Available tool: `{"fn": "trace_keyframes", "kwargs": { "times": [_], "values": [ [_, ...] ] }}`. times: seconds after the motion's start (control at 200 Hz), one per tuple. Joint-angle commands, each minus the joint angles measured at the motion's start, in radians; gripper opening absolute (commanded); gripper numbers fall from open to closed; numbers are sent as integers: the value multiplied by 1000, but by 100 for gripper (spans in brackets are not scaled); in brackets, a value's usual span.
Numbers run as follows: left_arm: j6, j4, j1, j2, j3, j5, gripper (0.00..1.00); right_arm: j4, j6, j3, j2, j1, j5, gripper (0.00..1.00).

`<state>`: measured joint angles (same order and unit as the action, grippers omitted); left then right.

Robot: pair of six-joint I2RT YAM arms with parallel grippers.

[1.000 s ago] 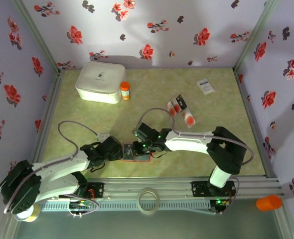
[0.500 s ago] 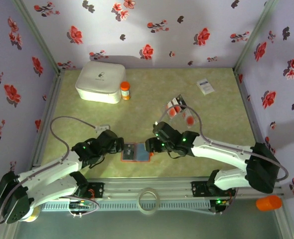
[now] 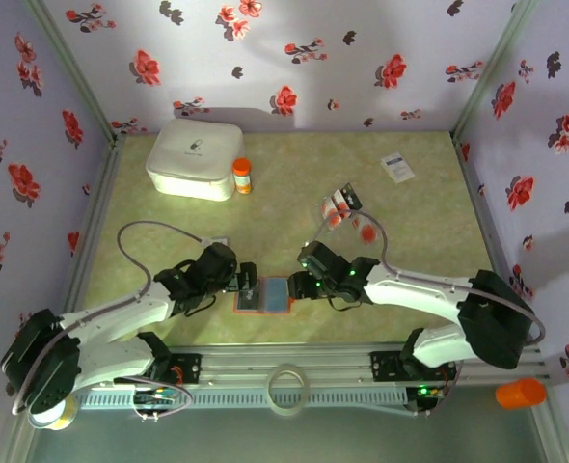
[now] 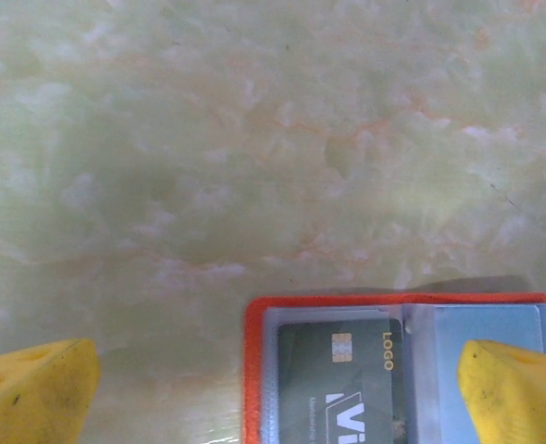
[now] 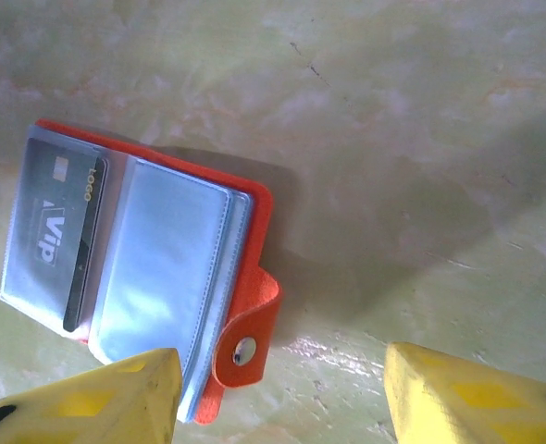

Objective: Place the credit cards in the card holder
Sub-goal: Close the card holder at the bottom-center of the table.

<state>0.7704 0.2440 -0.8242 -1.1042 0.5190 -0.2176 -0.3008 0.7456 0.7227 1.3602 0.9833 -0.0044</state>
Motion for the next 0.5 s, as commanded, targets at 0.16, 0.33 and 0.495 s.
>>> {"fn": "trace_keyframes", "kwargs": {
  "times": [0.16, 0.33, 0.495],
  "values": [
    [-16, -91, 8, -54, 4, 56, 100, 71, 28, 8, 94, -1, -20, 57],
    [-7, -134, 8, -78, -8, 79, 100, 64, 24, 7, 122, -2, 3, 38],
    [-2, -166, 8, -104, -19, 95, 100, 46, 10, 17, 134, -19, 21, 7]
  ]
}}
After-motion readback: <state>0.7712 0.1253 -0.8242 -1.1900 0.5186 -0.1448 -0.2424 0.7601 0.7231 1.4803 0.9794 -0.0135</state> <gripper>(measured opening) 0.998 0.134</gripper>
